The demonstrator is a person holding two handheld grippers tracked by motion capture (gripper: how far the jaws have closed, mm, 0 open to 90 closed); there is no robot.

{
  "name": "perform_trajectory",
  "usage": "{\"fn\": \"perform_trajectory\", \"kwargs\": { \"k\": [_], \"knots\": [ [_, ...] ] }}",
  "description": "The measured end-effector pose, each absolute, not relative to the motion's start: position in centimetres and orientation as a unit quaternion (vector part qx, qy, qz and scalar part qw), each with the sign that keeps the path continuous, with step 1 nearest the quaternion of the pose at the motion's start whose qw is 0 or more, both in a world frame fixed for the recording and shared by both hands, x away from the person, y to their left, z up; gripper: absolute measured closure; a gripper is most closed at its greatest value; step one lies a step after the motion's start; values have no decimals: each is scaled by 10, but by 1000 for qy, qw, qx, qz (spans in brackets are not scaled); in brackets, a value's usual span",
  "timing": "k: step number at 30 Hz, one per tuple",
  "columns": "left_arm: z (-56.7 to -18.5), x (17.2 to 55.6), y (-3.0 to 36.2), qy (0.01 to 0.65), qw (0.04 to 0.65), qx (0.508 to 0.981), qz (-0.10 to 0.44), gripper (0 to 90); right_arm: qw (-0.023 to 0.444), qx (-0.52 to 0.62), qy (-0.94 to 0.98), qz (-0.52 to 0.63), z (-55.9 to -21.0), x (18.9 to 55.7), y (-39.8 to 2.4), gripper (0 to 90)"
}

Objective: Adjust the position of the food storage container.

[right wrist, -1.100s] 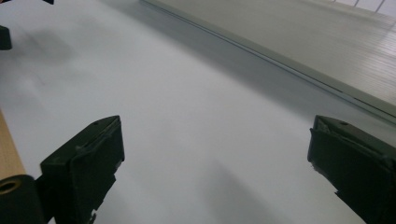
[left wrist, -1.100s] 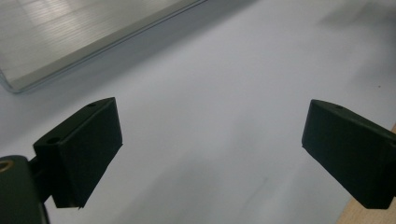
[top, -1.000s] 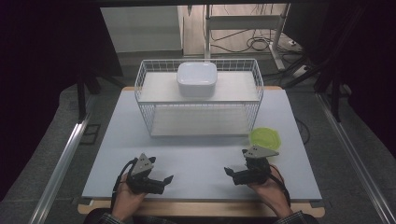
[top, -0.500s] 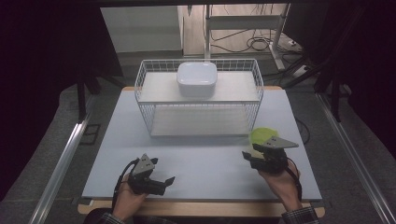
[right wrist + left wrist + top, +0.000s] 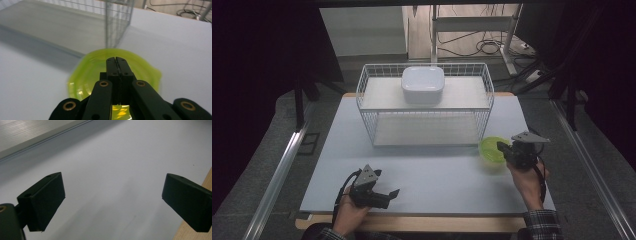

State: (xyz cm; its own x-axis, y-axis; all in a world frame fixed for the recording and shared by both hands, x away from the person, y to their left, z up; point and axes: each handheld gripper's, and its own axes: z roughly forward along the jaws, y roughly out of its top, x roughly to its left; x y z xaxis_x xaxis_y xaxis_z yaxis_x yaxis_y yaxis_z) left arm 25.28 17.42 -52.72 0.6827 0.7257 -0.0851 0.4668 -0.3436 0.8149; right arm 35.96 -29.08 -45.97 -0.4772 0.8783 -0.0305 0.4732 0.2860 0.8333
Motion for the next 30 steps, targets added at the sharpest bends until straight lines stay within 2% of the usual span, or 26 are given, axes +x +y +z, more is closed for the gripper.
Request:
{"fn": "perform_trajectory", "kwargs": {
  "k": [15, 30],
  "knots": [
    [-529, 254, 172, 369, 438, 808, 139, 43, 273, 488, 743, 367, -470, 413, -313, 900],
    [-530, 254, 171, 367, 429, 814, 138, 43, 245, 486, 758, 360, -476, 414, -314, 900]
  ]
}}
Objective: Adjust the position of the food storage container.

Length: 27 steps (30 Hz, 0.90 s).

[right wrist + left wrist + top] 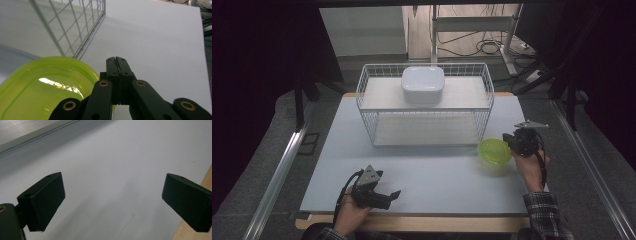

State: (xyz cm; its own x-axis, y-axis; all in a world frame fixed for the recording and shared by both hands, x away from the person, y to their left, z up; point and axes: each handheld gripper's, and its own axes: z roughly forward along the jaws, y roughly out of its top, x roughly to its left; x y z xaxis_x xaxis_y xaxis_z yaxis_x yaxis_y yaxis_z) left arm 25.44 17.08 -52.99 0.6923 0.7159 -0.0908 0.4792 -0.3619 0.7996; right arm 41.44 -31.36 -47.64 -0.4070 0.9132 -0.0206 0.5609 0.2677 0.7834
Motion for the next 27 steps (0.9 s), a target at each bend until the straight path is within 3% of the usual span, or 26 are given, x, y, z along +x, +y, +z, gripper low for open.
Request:
{"fn": "perform_trajectory", "kwargs": {
  "k": [13, 27],
  "knots": [
    [-530, 253, 169, 365, 427, 816, 138, 43, 211, 459, 783, 362, -479, 390, -289, 900],
    [-531, 253, 169, 365, 422, 818, 138, 43, 227, 470, 775, 356, -476, 378, -304, 900]
  ]
}}
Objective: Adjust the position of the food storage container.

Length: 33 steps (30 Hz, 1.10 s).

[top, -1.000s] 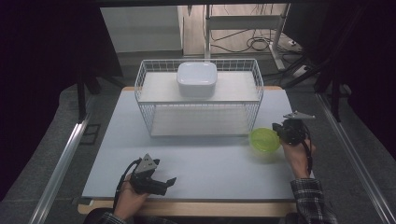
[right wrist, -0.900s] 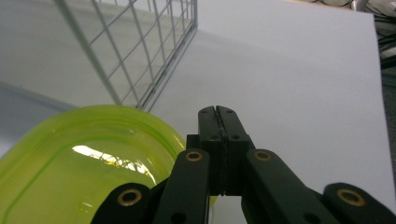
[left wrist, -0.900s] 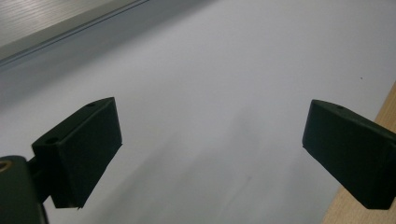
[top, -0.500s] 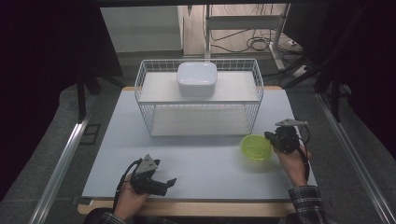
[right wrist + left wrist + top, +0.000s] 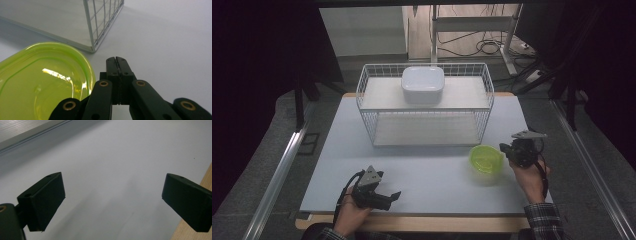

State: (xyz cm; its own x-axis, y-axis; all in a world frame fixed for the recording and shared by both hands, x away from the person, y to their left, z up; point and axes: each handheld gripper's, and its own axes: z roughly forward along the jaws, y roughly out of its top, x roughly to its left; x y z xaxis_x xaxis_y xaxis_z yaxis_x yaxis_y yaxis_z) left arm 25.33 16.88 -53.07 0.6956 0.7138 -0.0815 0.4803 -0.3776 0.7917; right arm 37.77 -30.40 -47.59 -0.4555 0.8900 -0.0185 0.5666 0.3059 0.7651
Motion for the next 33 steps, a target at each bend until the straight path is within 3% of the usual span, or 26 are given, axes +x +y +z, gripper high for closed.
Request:
{"fn": "perform_trajectory", "kwargs": {
  "k": [16, 33],
  "knots": [
    [-532, 254, 166, 362, 415, 823, 139, 44, 227, 484, 766, 357, -472, 333, -314, 899],
    [-534, 255, 164, 359, 407, 828, 138, 45, 220, 457, 786, 353, -479, 352, -280, 898]
  ]
}}
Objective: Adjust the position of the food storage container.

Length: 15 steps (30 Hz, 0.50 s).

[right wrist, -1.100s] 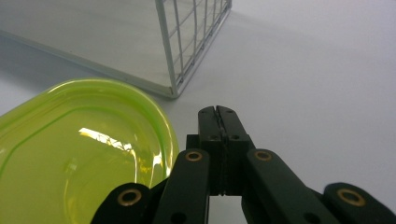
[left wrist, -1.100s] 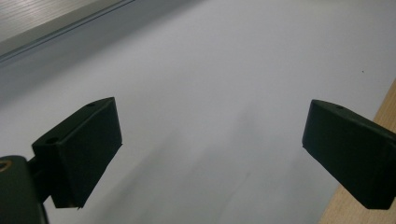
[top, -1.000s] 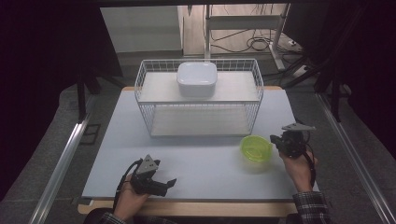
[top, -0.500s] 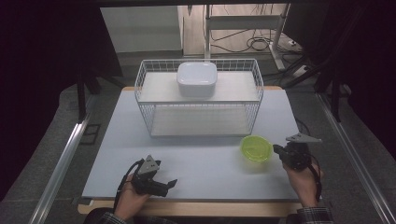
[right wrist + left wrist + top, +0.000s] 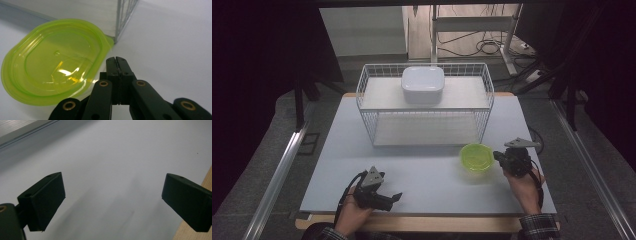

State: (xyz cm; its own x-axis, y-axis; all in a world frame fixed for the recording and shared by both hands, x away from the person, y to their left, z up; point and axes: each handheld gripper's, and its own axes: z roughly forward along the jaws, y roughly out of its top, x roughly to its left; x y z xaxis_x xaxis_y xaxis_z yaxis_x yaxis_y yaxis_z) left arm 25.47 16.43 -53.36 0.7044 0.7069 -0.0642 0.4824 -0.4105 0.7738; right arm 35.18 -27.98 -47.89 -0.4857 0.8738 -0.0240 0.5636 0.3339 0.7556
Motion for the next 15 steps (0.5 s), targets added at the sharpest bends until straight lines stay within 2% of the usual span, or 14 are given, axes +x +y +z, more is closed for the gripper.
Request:
{"fn": "perform_trajectory", "kwargs": {
  "k": [7, 15],
  "knots": [
    [-534, 255, 164, 359, 407, 829, 137, 45, 217, 444, 797, 347, -480, 357, -267, 897],
    [-535, 255, 164, 360, 405, 830, 137, 45, 220, 463, 784, 350, -478, 365, -278, 896]
  ]
}}
